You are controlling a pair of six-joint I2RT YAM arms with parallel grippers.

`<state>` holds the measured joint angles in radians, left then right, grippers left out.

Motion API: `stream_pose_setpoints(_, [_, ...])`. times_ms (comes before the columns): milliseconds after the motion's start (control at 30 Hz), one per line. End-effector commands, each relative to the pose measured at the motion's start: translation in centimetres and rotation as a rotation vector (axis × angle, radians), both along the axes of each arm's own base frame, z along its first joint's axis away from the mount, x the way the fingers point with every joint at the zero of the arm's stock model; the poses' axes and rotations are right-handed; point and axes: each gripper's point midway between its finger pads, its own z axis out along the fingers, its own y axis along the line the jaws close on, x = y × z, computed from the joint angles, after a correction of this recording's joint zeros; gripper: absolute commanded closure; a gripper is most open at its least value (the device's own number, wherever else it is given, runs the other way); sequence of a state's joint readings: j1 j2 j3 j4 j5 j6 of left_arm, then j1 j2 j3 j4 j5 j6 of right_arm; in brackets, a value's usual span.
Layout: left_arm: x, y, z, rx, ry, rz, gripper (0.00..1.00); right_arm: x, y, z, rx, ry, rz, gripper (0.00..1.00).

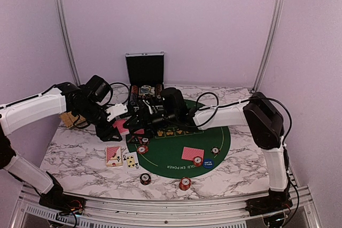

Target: Distribute texas hold em gaming equipment

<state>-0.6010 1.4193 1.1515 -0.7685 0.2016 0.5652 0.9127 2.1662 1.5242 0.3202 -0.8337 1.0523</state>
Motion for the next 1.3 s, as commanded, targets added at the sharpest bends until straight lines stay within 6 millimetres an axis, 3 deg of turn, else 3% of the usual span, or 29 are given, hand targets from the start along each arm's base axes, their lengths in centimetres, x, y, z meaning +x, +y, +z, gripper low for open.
stream_pose_setpoints(0, [0.3,-0.5,1.6,-0.041,-0.026,-0.008,1.00,-0.3,1.7,0.6,0.020,0.000,0.023,0.28])
stream_pose_setpoints(367, [0.4,-0.5,1.6,-0.043,-0.023,-0.008,1.00,-0.8,4.6,-0.7,0.016,0.031,0.059,0.26])
stream_pose_setpoints(567, [0.4,-0.5,1.6,-0.041,-0.023,-0.007,1.00,0.1,5.2,-1.4,-0.009,0.054,0.020,0.25])
stream_pose_setpoints(833, [0.3,-0.4,1.5,-0.035,-0.028,-0.013,1.00,2.4,3.0,-2.3,-0.058,0.068,-0.072,0.28])
stream_pose_setpoints(1067, [0.2,-0.3,1.4,-0.035,-0.028,-0.014,1.00,3.5,1.2,-1.7,-0.070,0.043,-0.109,0.37])
stream_pose_setpoints(1267, [0.2,-0.3,1.3,-0.033,-0.025,-0.013,1.00,3.7,0.9,-0.7,-0.060,0.016,-0.109,0.47])
